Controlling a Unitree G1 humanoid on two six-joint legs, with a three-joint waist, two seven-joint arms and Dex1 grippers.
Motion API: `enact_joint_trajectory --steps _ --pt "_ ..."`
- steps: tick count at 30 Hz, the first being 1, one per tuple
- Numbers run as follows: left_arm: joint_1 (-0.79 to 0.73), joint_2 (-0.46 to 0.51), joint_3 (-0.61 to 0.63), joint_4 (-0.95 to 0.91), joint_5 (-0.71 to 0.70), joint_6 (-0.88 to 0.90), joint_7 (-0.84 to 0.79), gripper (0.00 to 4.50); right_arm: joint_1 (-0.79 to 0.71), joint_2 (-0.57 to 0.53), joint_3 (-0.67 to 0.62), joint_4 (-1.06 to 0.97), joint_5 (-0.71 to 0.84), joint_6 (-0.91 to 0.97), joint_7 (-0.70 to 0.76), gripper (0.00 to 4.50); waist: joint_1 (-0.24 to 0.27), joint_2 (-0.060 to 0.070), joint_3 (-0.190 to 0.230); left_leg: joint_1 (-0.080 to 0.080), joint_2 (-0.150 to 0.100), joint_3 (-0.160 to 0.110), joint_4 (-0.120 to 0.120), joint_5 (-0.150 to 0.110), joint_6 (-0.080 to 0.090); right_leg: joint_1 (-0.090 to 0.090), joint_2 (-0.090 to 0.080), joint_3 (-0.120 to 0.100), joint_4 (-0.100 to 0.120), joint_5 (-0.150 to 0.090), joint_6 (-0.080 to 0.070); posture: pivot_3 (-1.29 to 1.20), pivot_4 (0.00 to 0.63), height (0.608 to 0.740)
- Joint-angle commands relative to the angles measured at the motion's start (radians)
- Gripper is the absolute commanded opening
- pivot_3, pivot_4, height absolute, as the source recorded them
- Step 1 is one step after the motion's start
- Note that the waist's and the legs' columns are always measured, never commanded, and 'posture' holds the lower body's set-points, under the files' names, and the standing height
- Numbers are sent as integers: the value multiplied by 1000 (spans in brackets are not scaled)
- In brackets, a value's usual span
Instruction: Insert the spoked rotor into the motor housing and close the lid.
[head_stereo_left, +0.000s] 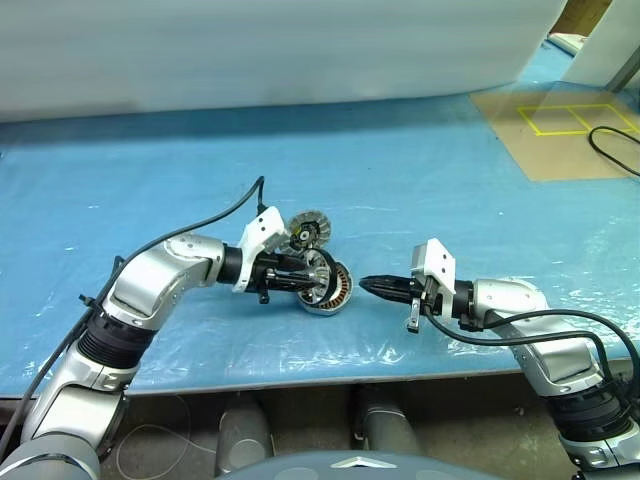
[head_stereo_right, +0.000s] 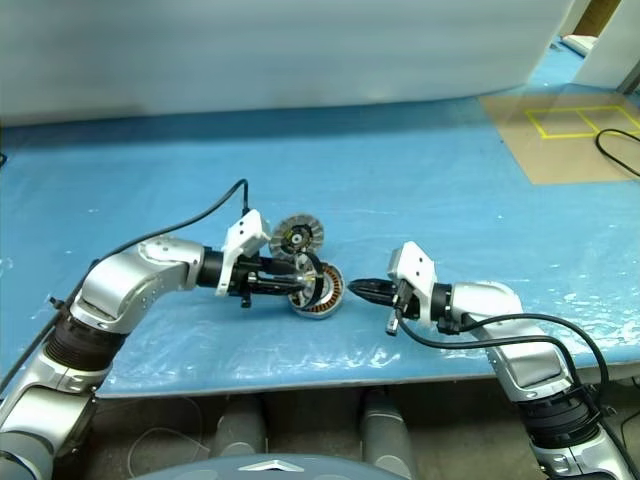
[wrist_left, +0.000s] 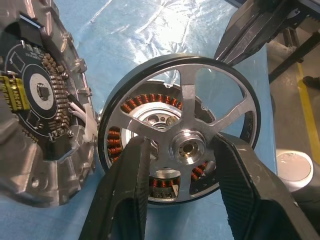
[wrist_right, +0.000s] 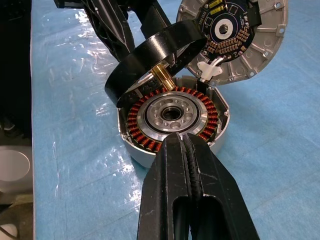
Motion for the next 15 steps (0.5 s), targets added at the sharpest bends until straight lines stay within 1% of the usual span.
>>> enact_joint_trajectory --steps 1,15 --pt "-12 8 -5 -2 11 -13 -8 1701 -11 5 -5 -21 4 -7 -1 0 0 0 0 0 0 0 0 0 0 0 0 0 0 0 0 0 150 740" --pt "-36 39 -49 11 58 -42 -67 1701 -17 13 -2 -17 -5 -11 -5 0 0 0 0 0 0 0 0 0 0 0 0 0 0 0 0 0 150 740"
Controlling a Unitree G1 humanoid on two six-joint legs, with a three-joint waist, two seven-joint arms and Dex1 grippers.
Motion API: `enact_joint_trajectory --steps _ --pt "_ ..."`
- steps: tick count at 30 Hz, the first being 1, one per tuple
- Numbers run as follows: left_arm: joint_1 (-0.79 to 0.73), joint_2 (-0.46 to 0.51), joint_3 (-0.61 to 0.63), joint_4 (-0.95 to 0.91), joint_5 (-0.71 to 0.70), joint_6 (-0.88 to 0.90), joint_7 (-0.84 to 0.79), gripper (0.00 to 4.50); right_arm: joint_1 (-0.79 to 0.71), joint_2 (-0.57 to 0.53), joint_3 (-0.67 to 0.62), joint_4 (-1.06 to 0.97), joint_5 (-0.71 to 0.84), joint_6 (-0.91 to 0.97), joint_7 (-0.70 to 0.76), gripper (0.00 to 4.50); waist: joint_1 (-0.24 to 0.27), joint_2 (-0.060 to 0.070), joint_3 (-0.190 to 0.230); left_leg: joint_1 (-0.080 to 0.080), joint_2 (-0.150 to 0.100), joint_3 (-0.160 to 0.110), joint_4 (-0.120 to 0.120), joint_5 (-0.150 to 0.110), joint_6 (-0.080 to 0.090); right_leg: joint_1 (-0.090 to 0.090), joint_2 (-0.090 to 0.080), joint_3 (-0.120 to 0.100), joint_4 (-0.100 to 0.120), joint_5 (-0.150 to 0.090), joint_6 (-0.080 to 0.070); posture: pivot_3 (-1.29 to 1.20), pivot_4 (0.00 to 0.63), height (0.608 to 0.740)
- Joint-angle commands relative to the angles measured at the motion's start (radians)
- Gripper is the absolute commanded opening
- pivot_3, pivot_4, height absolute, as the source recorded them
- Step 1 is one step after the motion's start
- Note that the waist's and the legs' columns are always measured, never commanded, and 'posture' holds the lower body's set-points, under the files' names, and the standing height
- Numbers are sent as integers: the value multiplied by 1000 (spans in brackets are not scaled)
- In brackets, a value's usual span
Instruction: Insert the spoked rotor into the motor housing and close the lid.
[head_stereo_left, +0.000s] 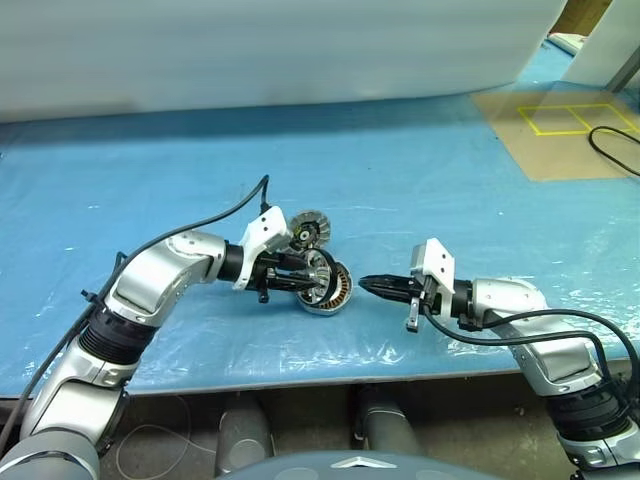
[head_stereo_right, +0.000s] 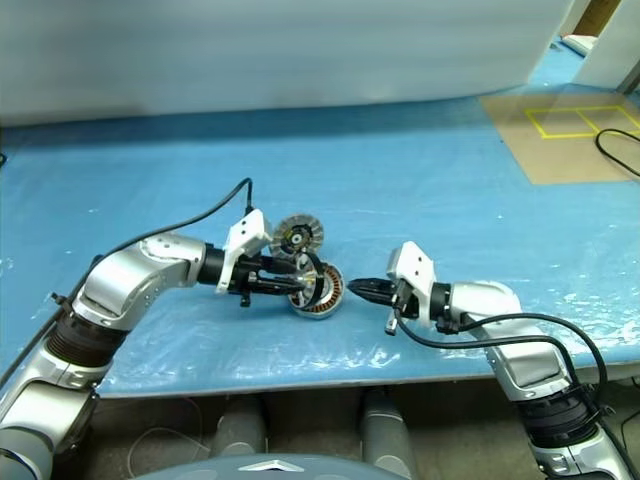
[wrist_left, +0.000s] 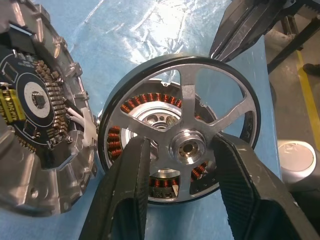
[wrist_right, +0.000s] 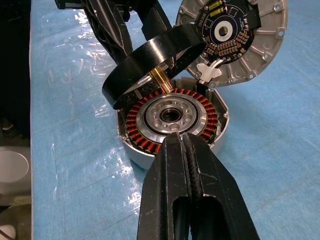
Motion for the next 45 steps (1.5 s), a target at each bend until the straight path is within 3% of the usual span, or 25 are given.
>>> enact_joint_trajectory --steps 1,12,20,27,30,33,39,43,45 --pt "-15 18 -20 1 21 -11 -17 1701 -12 6 -5 -17 1 -11 -3 0 0 0 0 0 0 0 0 0 0 0 0 0 0 0 0 0 150 740" --pt "-51 8 -39 41 59 -22 -33 1701 -13 14 -5 -14 -7 -15 -6 0 1 0 0 0 0 0 0 0 0 0 0 0 0 0 0 0 150 740" --pt "-77 3 -29 69 89 -45 -26 4177 -10 17 -5 -10 -16 -22 -4 0 1 0 0 0 0 0 0 0 0 0 0 0 0 0 0 0 150 740" --pt "-73 4 -6 48 85 -52 -22 4177 -15 21 -2 -5 -19 -25 -2 0 0 0 0 0 0 0 0 0 0 0 0 0 0 0 0 0 150 740" --pt "-39 -11 58 -6 15 -16 -14 4177 -18 20 -2 -1 -19 -26 0 0 0 0 0 0 0 0 0 0 0 0 0 0 0 0 0 0 150 740" --pt "18 -24 138 -62 -66 31 5 3602 -22 22 0 6 -22 -29 1 0 0 0 0 0 0 0 0 0 0 0 0 0 0 0 0 0 150 740" --pt "199 -22 260 -178 -187 38 24 1609 -32 36 -6 12 -13 -43 2 0 -2 0 0 0 0 0 0 0 0 0 0 0 -1 0 0 0 150 740" --pt "284 -39 257 -191 -160 -60 37 274 -33 41 -13 6 9 -33 10 0 2 0 0 0 0 0 0 0 0 0 0 -1 -1 0 0 0 150 740" --pt "291 -89 246 -159 -124 -135 82 27 -33 44 -13 1 19 -27 11 0 3 0 0 0 0 0 0 0 0 1 0 -1 -1 0 0 0 150 740"
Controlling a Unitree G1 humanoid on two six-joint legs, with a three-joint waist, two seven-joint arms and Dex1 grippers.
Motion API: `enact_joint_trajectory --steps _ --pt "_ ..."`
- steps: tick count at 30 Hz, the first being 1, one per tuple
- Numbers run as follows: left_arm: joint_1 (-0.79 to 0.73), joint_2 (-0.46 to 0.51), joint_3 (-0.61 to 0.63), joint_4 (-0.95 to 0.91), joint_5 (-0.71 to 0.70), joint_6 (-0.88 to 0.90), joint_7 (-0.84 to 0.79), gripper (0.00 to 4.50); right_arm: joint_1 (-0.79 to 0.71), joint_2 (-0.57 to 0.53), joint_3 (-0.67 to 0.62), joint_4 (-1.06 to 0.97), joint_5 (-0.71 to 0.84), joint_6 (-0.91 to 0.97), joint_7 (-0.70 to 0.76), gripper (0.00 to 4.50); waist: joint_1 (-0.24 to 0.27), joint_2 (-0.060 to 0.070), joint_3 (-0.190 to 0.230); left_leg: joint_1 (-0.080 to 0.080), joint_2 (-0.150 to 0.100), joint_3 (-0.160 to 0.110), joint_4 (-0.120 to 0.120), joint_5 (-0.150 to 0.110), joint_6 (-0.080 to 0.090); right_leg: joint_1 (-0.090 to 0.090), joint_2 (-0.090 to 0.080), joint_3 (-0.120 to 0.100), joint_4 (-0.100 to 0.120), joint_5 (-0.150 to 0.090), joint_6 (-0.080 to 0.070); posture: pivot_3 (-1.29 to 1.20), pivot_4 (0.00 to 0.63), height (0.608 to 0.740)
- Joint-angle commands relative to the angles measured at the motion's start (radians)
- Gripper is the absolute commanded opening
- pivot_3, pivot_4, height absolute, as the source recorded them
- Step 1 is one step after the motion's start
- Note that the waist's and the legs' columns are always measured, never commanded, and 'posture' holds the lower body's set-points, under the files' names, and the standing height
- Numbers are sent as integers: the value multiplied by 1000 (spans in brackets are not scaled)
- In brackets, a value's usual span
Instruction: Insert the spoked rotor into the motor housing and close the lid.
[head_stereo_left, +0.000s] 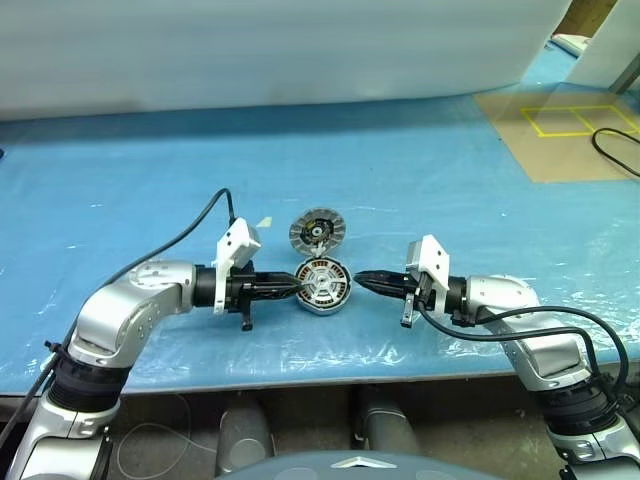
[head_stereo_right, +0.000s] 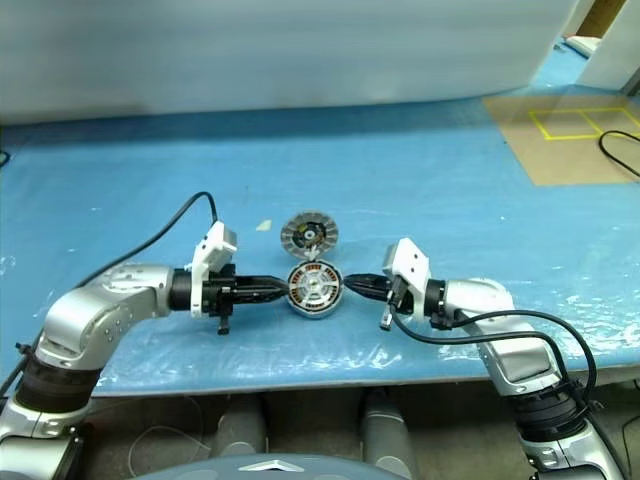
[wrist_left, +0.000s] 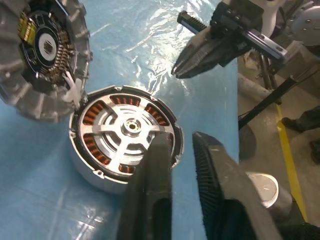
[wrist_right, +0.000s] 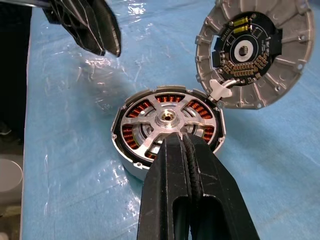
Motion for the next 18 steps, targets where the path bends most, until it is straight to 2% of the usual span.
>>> enact_joint_trajectory --steps 1,8,18 --pt "-3 -64 -6 12 57 -140 66 27 -7 9 -20 -32 38 2 7 0 0 0 0 0 0 0 0 0 0 0 0 0 0 0 0 0 150 740" --pt "-35 -169 -94 90 118 -247 94 27 23 8 -33 -58 73 32 -5 0 -3 0 0 0 1 0 0 0 0 0 1 0 -1 0 0 0 150 740" --pt "-53 -208 -184 253 249 -332 133 27 78 7 -45 -82 88 35 -21 0 -3 0 0 0 0 0 0 0 0 0 0 0 -1 0 1 0 150 740"
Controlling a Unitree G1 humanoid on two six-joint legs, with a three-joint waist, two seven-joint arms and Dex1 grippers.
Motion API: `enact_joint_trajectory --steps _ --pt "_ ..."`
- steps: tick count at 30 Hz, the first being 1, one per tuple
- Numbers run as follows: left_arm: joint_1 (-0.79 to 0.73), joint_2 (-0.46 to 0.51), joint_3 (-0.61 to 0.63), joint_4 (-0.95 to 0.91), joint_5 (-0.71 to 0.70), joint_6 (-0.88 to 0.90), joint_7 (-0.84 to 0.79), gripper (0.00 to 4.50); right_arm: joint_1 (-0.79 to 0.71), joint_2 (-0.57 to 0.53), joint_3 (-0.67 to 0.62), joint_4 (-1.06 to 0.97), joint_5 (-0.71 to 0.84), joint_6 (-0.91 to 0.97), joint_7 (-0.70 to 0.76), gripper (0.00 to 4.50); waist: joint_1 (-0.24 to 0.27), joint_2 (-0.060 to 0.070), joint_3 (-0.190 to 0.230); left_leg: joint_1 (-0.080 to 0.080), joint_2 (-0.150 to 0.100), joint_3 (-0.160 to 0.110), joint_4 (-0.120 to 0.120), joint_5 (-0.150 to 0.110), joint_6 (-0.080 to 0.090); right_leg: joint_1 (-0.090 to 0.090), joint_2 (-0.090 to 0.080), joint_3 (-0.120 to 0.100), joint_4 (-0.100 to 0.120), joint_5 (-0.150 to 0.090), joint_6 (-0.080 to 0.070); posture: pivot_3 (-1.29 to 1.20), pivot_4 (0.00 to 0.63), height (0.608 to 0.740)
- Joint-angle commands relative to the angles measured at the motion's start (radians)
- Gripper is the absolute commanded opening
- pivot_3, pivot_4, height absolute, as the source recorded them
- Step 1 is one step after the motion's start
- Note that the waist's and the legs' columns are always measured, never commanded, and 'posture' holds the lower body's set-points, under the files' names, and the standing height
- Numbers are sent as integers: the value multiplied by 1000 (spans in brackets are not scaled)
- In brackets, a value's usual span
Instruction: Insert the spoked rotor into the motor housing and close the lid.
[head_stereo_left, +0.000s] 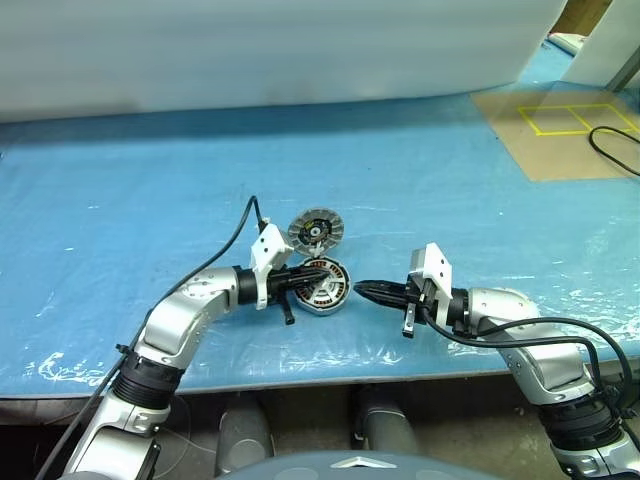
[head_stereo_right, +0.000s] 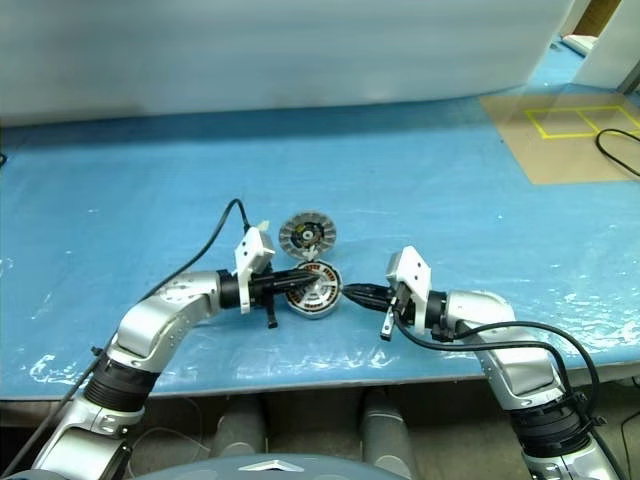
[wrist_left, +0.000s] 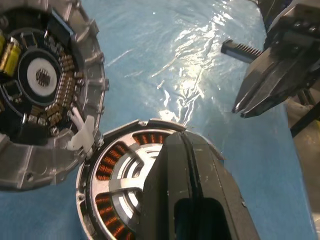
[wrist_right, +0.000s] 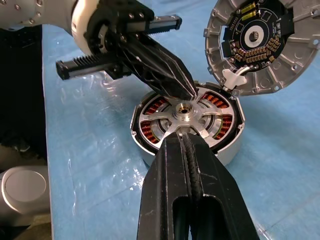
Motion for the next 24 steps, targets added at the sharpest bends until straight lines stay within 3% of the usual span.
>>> enact_joint_trajectory --steps 1,10,20,24 --pt "1 -9 -41 27 52 -46 11 27 5 0 -30 -47 24 -7 -4 0 1 0 0 0 0 0 0 0 0 0 0 0 0 0 0 0 150 740" --pt "30 -5 -98 29 98 -46 14 27 -7 -3 -25 -47 20 -4 -8 0 3 2 -1 2 -1 0 0 0 0 4 -1 0 -1 0 0 0 150 740" --pt "134 9 191 -148 -216 -88 -83 27 -21 -4 -33 -36 31 -6 3 0 -1 2 -1 0 1 0 -1 0 0 1 0 -1 -1 0 0 0 150 740" --pt "199 73 267 -128 -230 -114 -116 27 -20 -10 -39 -47 43 -3 10 0 -2 2 -1 1 0 0 -1 0 0 1 0 0 -2 0 0 0 150 740"
